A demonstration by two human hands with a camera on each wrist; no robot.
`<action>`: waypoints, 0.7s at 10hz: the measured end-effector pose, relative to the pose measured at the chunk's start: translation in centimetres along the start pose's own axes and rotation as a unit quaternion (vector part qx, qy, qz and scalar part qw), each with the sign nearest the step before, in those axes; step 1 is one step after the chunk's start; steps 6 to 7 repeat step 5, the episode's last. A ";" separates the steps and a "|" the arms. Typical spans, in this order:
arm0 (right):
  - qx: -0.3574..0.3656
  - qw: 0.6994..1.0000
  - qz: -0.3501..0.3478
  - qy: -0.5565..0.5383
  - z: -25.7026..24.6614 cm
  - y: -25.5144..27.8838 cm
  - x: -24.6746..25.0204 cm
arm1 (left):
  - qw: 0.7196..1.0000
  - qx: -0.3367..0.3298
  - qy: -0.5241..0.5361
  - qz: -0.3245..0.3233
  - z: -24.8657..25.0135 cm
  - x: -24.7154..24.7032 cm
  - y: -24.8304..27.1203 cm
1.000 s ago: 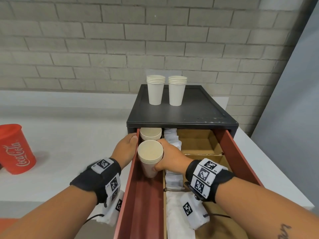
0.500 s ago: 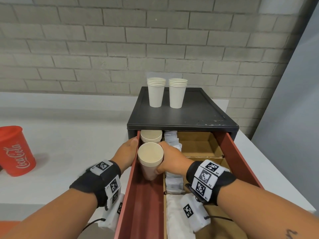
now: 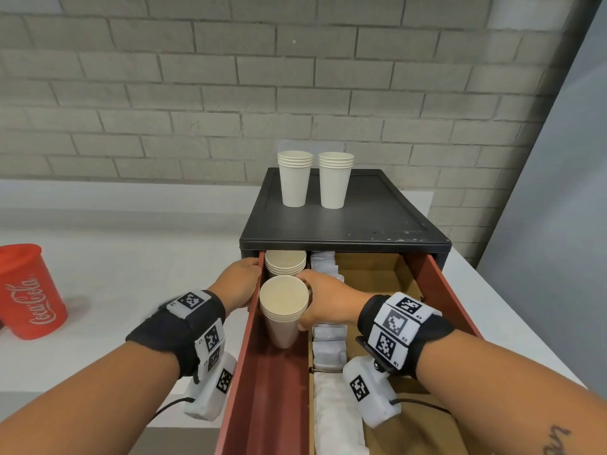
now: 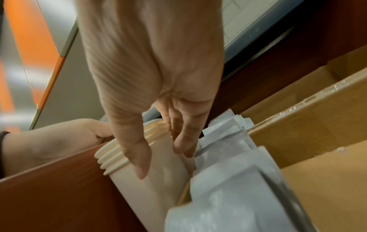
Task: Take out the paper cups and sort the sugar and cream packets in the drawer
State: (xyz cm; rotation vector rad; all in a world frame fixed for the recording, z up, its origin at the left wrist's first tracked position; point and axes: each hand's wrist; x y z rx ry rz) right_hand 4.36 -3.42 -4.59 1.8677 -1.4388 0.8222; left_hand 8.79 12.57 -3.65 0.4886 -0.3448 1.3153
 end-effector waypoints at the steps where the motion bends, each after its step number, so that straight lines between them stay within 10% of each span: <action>1: -0.021 1.000 -0.014 -0.017 -0.2 -0.2 1.9 | 1.000 -0.002 -0.019 0.010 0.9 1.2 -0.4; 4: -0.047 0.925 0.220 -0.305 -1.0 -2.5 14.2 | 0.997 -0.028 0.001 0.067 9.5 4.6 -4.3; 7: -0.071 0.884 0.241 -0.394 -0.2 -4.4 16.2 | 0.997 -0.036 0.043 0.060 11.9 4.2 -5.8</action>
Point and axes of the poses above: each hand's wrist, its own y-axis away from the middle knuckle, its own x-axis out of the back of the hand, z = x × y
